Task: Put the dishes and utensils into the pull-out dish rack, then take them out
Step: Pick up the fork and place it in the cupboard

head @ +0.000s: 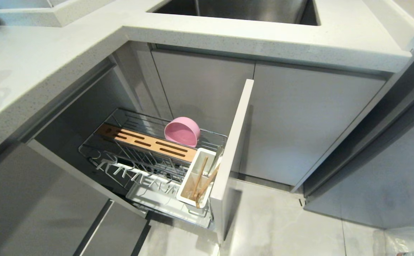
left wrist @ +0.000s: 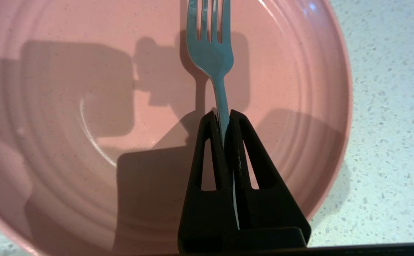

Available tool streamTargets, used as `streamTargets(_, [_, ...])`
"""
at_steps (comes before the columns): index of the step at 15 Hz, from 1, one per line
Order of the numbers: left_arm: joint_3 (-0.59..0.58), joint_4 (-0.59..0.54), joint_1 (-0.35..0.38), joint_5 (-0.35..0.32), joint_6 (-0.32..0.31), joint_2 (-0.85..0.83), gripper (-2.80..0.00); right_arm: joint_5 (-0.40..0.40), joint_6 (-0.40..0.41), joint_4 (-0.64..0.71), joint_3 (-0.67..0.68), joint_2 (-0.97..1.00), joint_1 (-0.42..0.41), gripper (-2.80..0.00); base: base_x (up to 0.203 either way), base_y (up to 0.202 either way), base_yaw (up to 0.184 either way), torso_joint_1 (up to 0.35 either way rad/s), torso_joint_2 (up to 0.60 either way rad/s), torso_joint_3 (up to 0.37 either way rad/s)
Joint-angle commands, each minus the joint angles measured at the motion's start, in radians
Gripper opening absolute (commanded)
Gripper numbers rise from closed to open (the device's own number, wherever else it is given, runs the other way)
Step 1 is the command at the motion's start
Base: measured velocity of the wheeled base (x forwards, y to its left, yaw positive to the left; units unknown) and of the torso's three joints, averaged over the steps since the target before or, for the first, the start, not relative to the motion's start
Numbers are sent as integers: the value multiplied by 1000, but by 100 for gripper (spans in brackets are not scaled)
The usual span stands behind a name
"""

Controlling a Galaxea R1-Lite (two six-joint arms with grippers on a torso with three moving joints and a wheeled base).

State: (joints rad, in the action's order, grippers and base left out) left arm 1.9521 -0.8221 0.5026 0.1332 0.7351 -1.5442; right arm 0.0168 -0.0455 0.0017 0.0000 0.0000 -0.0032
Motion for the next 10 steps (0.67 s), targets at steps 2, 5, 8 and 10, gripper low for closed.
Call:
streamTargets(2, [1,-2,7,2,3,38,-280,0,0,0,2,0,0,-280,0,0,0,0,0,0])
streamTargets(5, [1,13,5,2,-4,109,-280,0,1,0,2,0,0,-280,0,0,0,0,0,0])
streamTargets(8, [1,99,-44,-26,-87,198,-280,0,0,0,2,0,0,-280,0,0,0,0,0,0])
streamTargets(10, [1,176,-128,-82,-148,254,-280,0,0,0,2,0,0,-280,0,0,0,0,0,0])
